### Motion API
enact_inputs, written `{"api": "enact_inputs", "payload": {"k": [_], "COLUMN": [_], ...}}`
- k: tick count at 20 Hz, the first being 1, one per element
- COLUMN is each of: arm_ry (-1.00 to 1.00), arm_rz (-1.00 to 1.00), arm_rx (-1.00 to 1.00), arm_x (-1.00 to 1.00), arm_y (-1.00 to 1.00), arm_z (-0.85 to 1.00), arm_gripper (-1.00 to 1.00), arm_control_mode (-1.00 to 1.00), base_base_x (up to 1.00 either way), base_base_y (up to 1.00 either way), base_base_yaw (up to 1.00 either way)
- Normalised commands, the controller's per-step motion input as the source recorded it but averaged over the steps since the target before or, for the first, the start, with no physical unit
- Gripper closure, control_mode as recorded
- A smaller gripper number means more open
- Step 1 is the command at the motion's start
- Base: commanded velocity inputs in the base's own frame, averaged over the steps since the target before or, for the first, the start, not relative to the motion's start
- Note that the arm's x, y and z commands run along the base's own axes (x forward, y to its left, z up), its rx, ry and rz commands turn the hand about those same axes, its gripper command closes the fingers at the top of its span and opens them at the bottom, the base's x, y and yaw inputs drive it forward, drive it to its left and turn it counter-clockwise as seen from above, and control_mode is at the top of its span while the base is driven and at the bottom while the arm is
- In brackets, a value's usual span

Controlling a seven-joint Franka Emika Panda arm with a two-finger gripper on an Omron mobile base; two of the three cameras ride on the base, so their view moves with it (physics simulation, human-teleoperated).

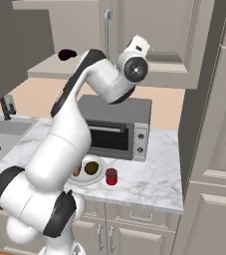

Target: Pick the avocado and bread from the counter and place them on the plate. Then pick the jam from the cabinet and place it next to the plate. Lastly close the cabinet door.

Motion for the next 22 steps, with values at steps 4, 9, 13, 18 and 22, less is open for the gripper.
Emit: {"api": "enact_inputs", "payload": {"k": [4, 9, 13, 18, 22], "arm_ry": [0.00, 0.00, -0.06, -0.07, 0.03], "arm_rz": [-0.03, 0.00, 0.00, 0.00, -0.05], "arm_rx": [0.08, -0.04, -0.16, -0.27, -0.28], "arm_x": [-0.98, -0.89, -0.79, -0.58, -0.38], "arm_y": [-0.33, 0.03, 0.22, 0.34, 0.47], "arm_z": [0.00, -0.11, -0.08, -0.03, -0.06], "arm_gripper": [-1.00, -1.00, -1.00, -1.00, -1.00], "arm_control_mode": [-1.00, -1.00, -1.00, -1.00, -1.00], "base_base_x": [0.00, 0.00, 0.00, 0.00, 0.00], "base_base_y": [0.00, 0.00, 0.00, 0.00, 0.00], "base_base_yaw": [0.00, 0.00, 0.00, 0.00, 0.00]}}
